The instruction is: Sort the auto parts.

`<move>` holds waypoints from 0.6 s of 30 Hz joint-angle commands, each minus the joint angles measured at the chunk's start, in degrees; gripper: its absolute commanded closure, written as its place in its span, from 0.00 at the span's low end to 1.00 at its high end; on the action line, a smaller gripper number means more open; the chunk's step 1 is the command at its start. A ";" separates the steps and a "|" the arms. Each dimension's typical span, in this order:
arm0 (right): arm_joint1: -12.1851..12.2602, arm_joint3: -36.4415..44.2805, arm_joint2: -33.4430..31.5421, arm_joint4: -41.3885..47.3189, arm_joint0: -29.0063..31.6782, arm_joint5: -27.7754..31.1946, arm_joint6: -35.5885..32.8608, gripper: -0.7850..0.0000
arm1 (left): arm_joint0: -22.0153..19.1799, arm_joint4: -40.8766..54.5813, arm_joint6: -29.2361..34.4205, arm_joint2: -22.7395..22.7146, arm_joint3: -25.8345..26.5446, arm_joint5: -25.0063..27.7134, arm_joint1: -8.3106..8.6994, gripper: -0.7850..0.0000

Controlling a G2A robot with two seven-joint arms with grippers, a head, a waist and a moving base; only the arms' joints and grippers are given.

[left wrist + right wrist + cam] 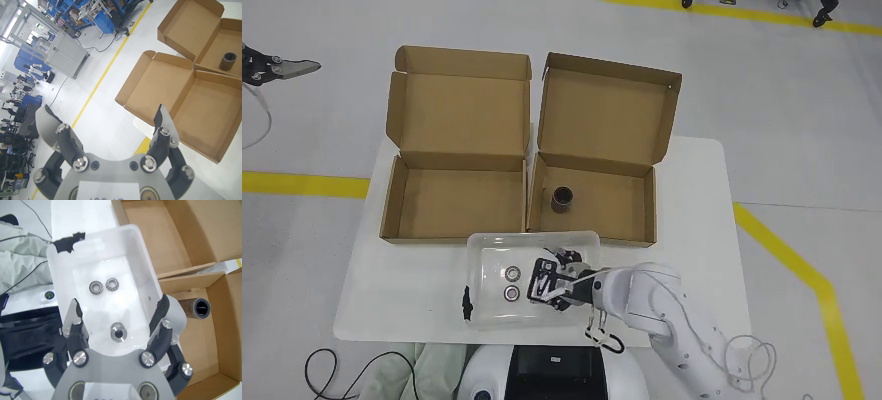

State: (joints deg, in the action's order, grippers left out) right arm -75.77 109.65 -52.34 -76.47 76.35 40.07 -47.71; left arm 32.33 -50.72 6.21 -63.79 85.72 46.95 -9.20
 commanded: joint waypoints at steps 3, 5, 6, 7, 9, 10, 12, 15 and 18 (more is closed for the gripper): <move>-0.26 -1.19 1.90 1.56 -1.84 -2.49 -7.27 0.13 | 0.00 0.00 0.00 0.00 0.00 0.00 0.00 0.00; -0.43 -1.96 2.87 1.88 -2.83 -4.18 -10.62 0.13 | 0.00 0.00 0.00 0.00 0.00 0.00 0.00 0.00; -0.55 -2.31 3.46 2.08 -3.35 -5.16 -12.49 0.12 | 0.00 0.00 0.00 0.00 0.00 0.00 0.00 0.00; -0.69 -2.55 4.07 2.51 -3.91 -5.99 -13.93 0.12 | 0.00 0.00 0.00 0.00 0.00 0.00 0.00 0.00; -0.95 -3.45 5.31 3.25 -5.10 -7.09 -16.73 0.11 | 0.00 0.00 0.00 0.00 0.00 0.00 0.00 0.00; -1.09 -3.84 5.88 3.74 -5.71 -7.70 -17.99 0.11 | 0.00 0.00 0.00 0.00 0.00 0.00 0.00 0.00; -1.34 -4.82 6.79 4.44 -6.79 -8.95 -19.97 0.12 | 0.00 0.00 0.00 0.00 0.00 0.00 0.00 0.00; -1.62 -6.52 7.81 5.14 -8.01 -10.64 -22.04 0.11 | 0.00 0.00 0.00 0.00 0.00 0.00 0.00 0.00; -1.72 -8.38 8.09 5.97 -8.82 -11.25 -21.85 0.13 | 0.00 0.00 0.00 0.00 0.00 0.00 0.00 0.00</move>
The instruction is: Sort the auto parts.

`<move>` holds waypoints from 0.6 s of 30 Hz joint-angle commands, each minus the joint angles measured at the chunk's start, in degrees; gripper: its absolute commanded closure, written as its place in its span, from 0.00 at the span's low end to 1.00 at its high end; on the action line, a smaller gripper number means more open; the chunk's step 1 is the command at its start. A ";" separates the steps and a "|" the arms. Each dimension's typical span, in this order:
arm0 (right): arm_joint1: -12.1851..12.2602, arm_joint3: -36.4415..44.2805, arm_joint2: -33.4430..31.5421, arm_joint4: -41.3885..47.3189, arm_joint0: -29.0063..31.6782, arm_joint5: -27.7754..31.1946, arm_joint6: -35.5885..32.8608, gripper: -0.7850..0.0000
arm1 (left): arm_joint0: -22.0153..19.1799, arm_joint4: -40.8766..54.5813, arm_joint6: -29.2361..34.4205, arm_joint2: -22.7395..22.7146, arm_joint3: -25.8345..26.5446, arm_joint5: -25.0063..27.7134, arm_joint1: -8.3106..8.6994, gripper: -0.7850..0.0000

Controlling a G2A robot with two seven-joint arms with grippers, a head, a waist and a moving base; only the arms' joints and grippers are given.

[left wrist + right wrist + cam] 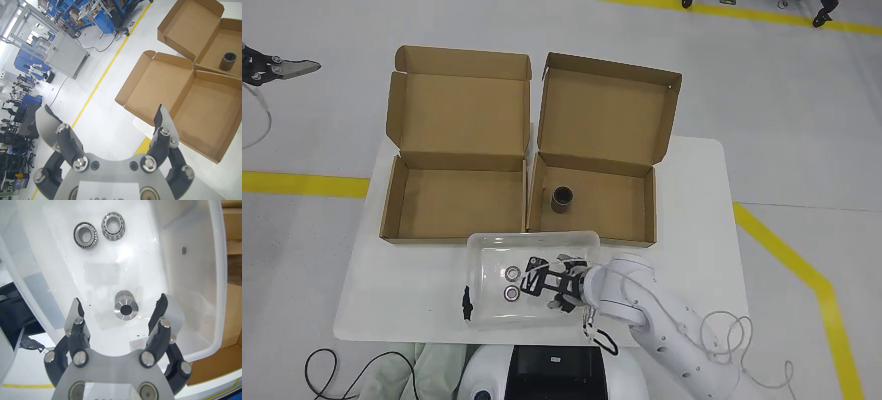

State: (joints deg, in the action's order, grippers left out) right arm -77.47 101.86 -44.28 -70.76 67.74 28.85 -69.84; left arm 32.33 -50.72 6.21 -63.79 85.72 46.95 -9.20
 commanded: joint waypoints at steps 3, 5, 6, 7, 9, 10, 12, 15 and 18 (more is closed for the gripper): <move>0.01 -2.25 0.11 0.60 -0.62 -0.34 0.99 0.13 | 0.00 0.00 0.00 0.00 0.00 0.00 0.00 0.00; 0.06 -3.24 0.16 0.66 -0.79 -0.53 1.31 0.14 | 0.00 0.00 0.00 0.00 0.00 0.00 0.00 0.00; 0.08 -3.62 0.22 0.67 -0.88 -0.62 1.42 0.15 | 0.00 0.00 0.00 0.00 0.00 0.00 0.00 0.00; 0.10 -4.01 0.24 0.69 -0.95 -0.74 1.51 0.16 | 0.00 0.00 0.00 0.00 0.00 0.00 0.00 0.00; 0.15 -4.77 0.26 0.69 -1.05 -1.13 1.51 0.18 | 0.00 0.00 0.00 0.00 0.00 0.00 0.00 0.00; 0.17 -5.03 0.32 0.68 -1.11 -1.24 1.49 0.21 | 0.00 0.00 0.00 0.00 0.00 0.00 0.00 0.00; 0.22 -5.41 0.35 0.78 -1.17 -1.40 1.86 0.23 | 0.00 0.00 0.00 0.00 0.00 0.00 0.00 0.00; 0.32 -5.89 0.41 0.82 -1.20 -1.57 2.34 0.44 | 0.00 0.00 0.00 0.00 0.00 0.00 0.00 0.00; 0.40 -6.07 0.51 0.87 -1.25 -1.66 2.79 0.57 | 0.00 0.00 0.00 0.00 0.00 0.00 0.00 0.00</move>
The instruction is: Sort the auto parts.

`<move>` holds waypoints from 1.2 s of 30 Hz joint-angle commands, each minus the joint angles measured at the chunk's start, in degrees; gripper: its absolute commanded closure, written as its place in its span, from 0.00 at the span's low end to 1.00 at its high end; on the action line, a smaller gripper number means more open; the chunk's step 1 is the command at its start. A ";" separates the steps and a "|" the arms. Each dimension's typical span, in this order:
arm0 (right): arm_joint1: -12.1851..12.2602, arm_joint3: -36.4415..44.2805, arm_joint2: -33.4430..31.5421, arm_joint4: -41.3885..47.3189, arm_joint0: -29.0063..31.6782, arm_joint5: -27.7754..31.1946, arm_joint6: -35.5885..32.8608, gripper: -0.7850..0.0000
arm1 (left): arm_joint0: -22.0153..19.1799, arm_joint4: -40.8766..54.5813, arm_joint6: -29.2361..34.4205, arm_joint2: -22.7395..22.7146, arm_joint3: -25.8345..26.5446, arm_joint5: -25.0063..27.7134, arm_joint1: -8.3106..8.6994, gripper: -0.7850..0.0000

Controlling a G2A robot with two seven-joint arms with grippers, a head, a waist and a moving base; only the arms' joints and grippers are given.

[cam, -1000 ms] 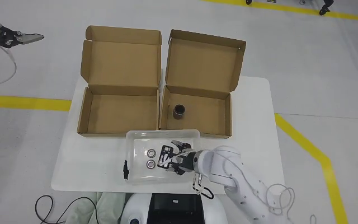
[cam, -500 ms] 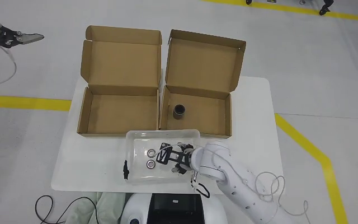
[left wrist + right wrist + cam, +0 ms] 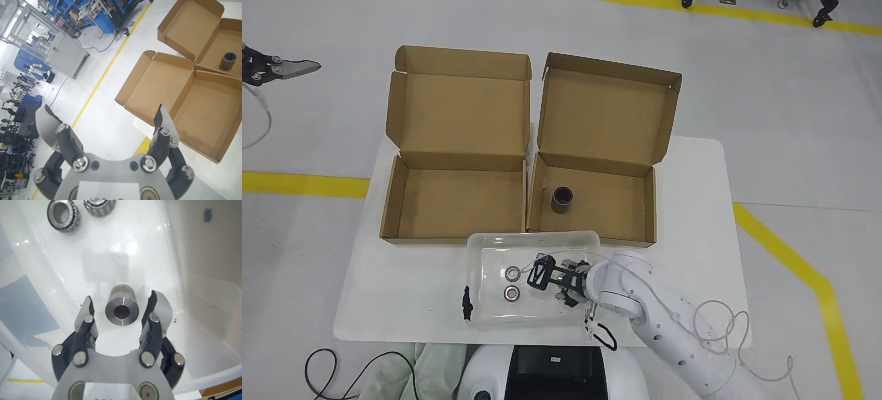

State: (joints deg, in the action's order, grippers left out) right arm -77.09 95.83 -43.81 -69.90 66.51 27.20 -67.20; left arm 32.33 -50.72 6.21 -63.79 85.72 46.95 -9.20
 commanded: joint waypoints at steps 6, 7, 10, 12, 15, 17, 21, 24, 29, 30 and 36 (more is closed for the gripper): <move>0.17 -0.40 0.28 -1.25 -0.32 -1.14 0.52 0.90 | 0.00 0.00 0.00 0.00 0.00 0.00 0.00 0.00; 0.18 -0.12 0.31 -1.68 -0.28 -1.68 1.00 0.99 | 0.00 0.00 0.00 0.00 0.00 0.00 0.00 0.00; 0.37 0.84 0.14 -3.01 0.13 -2.17 2.72 1.00 | 0.00 0.00 0.00 0.00 0.00 0.00 0.00 0.00; 0.55 1.56 -0.05 -3.58 0.54 -2.02 3.59 1.00 | 0.00 0.00 0.00 0.00 0.00 0.00 0.00 0.00; 0.78 3.42 -0.34 -3.57 1.13 -1.29 5.80 1.00 | 0.00 0.00 0.00 0.00 0.00 0.00 0.00 0.00; 0.99 4.44 -0.75 -3.57 1.67 -0.44 8.37 1.00 | 0.00 0.00 0.00 0.00 0.00 0.00 0.00 0.00; 1.46 6.12 -2.04 -2.78 3.01 2.12 17.06 1.00 | 0.00 0.00 0.00 0.00 0.00 0.00 0.00 0.00; 1.61 6.16 -2.30 -2.94 3.71 2.38 21.56 1.00 | 0.00 0.00 0.00 0.00 0.00 0.00 0.00 0.00; 1.19 4.94 -2.29 1.18 4.06 0.97 30.75 1.00 | 0.00 0.00 0.00 0.00 0.00 0.00 0.00 0.00; 1.13 4.84 -2.11 1.60 3.84 1.72 32.59 1.00 | 0.00 0.00 0.00 0.00 0.00 0.00 0.00 0.00; 0.92 2.69 -2.94 4.10 3.00 5.21 46.36 1.00 | 0.00 0.00 0.00 0.00 0.00 0.00 0.00 0.00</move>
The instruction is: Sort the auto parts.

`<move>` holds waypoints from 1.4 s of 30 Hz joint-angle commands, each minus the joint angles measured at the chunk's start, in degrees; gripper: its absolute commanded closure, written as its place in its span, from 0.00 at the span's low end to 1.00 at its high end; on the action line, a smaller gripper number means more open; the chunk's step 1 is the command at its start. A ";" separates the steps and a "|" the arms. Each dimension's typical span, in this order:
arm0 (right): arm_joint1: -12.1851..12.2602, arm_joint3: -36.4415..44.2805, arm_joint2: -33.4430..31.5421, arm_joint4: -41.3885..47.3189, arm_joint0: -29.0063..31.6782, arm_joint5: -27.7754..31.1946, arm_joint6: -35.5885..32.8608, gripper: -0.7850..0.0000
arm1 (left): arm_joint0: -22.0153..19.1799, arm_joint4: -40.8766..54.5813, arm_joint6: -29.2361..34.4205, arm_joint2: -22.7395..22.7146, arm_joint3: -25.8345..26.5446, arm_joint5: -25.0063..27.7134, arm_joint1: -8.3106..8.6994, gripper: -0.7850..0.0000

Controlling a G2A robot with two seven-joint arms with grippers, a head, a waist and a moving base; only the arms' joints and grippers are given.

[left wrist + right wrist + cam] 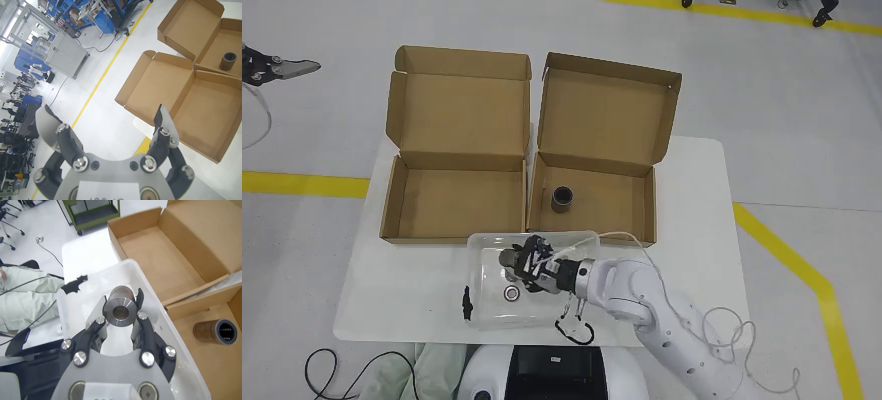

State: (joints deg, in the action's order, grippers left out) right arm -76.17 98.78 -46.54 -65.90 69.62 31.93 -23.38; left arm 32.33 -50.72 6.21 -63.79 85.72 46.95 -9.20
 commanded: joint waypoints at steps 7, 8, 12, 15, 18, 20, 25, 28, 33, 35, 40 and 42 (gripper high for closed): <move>0.05 0.57 -2.08 -0.81 -1.26 3.08 14.83 1.00 | 0.00 0.00 0.00 0.00 0.00 0.00 0.00 0.00; 0.06 1.00 -2.38 -1.04 -1.46 3.15 15.97 1.00 | 0.00 0.00 0.00 0.00 0.00 0.00 0.00 0.00; 0.12 2.83 -3.77 -1.91 -2.50 2.69 18.31 1.00 | 0.00 0.00 0.00 0.00 0.00 0.00 0.00 0.00; 0.23 3.97 -5.30 -1.37 -2.99 2.29 19.48 1.00 | 0.00 0.00 0.00 0.00 0.00 0.00 0.00 0.00; 0.43 4.90 -7.06 -0.60 -3.08 2.95 21.61 1.00 | 0.00 0.00 0.00 0.00 0.00 0.00 0.00 0.00; 0.62 5.44 -8.22 -0.37 -2.97 3.58 22.74 1.00 | 0.00 0.00 0.00 0.00 0.00 0.00 0.00 0.00; 0.89 6.53 -10.15 1.19 -3.03 5.88 25.95 1.00 | 0.00 0.00 0.00 0.00 0.00 0.00 0.00 0.00; 0.91 6.42 -10.99 2.03 -3.61 6.99 28.80 1.00 | 0.00 0.00 0.00 0.00 0.00 0.00 0.00 0.00; 0.81 7.26 -11.82 2.54 -5.14 7.61 31.61 1.00 | 0.00 0.00 0.00 0.00 0.00 0.00 0.00 0.00; 0.79 8.17 -12.09 2.78 -5.43 7.72 32.23 1.00 | 0.00 0.00 0.00 0.00 0.00 0.00 0.00 0.00; 0.97 11.85 -13.62 2.70 -5.62 6.98 31.14 1.00 | 0.00 0.00 0.00 0.00 0.00 0.00 0.00 0.00; 1.10 13.52 -14.36 2.80 -5.62 6.78 29.95 1.00 | 0.00 0.00 0.00 0.00 0.00 0.00 0.00 0.00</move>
State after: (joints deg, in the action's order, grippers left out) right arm -75.14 111.50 -60.55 -63.19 64.00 38.73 7.19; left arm 32.33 -50.72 6.21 -63.79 85.72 46.95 -9.20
